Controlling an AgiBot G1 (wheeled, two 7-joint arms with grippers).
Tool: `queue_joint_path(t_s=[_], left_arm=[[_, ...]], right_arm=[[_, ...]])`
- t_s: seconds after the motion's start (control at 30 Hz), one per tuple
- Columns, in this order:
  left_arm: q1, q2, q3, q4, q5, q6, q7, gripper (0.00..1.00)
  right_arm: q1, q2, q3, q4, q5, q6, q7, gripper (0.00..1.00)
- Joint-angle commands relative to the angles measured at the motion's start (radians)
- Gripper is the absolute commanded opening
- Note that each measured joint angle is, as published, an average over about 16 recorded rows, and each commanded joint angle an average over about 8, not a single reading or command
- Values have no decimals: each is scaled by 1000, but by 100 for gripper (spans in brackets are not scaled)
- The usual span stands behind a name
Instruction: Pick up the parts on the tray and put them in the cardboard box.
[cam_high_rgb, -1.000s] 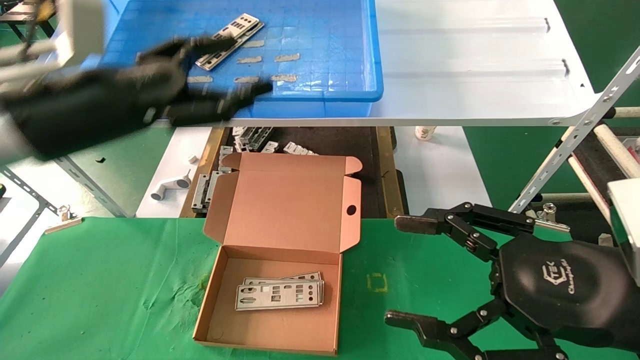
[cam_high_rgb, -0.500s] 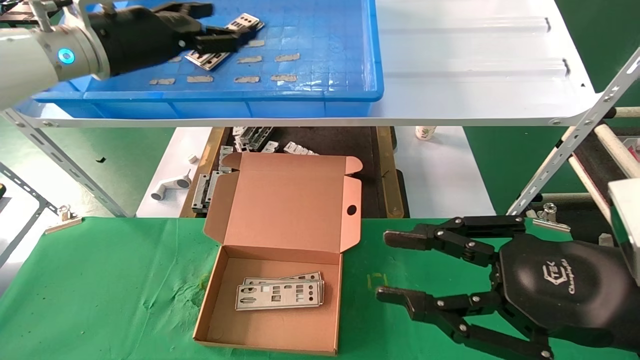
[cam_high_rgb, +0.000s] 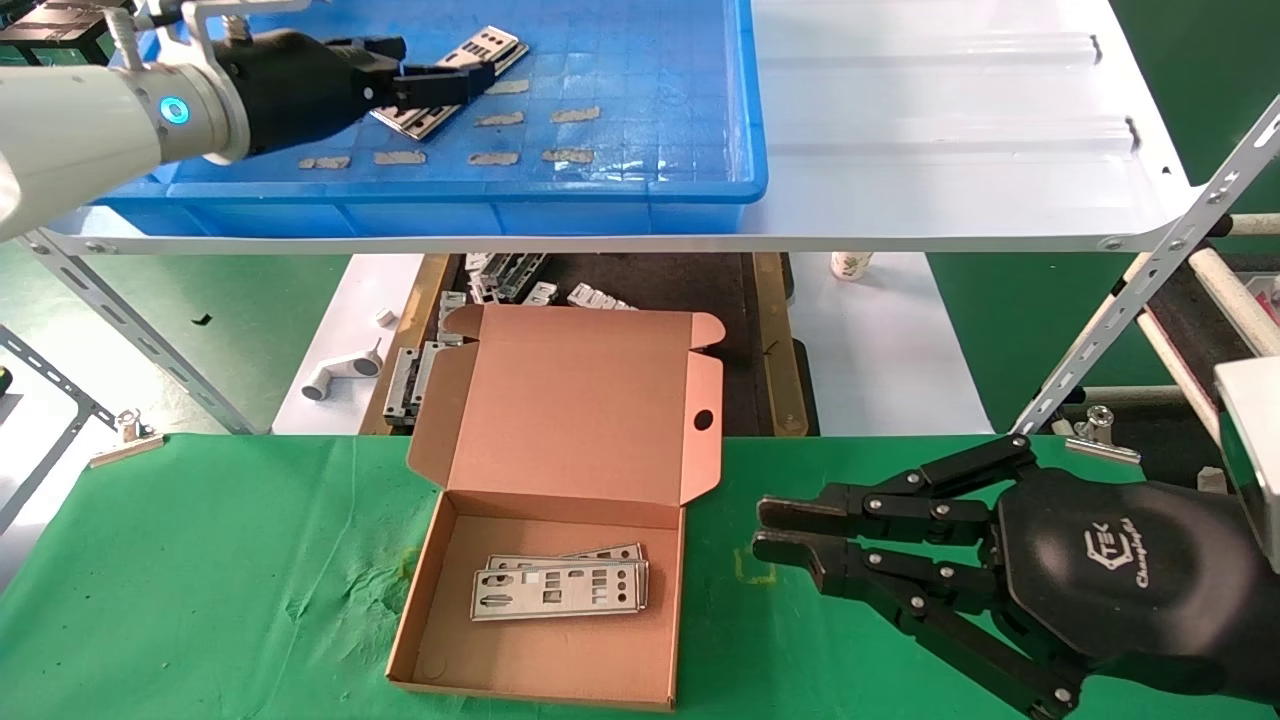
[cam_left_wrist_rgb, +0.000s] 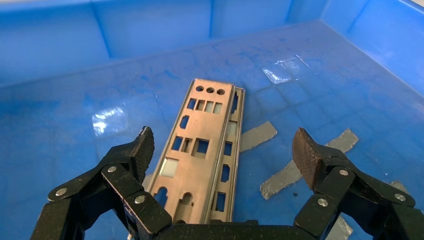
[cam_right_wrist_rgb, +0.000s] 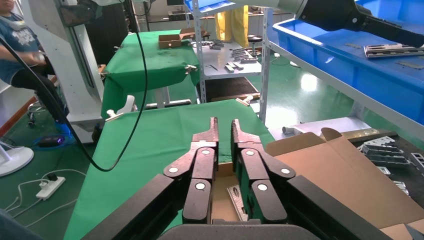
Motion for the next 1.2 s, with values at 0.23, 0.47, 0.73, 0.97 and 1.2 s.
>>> queue_joint_path(t_s=[0.23,0.47,0.73,0.97,1.2], left_arm=[[-8,28,-3,45,-5,-30,1,42],[-6,43,-9,63,-13,-65,-9,2],[2,57,-9,69,-13,-85,-19,0],[6,66,-4,66,-6,-110,-15,0],[3,68,-3,60,-5,-123,-8,0]], right_arm=[[0,0,0,0,0,0,0,0],[0,0,0,0,0,0,0,0],[0,0,0,0,0,0,0,0],[0,0,0,0,0,0,0,0],[0,0,0,0,0,0,0,0]])
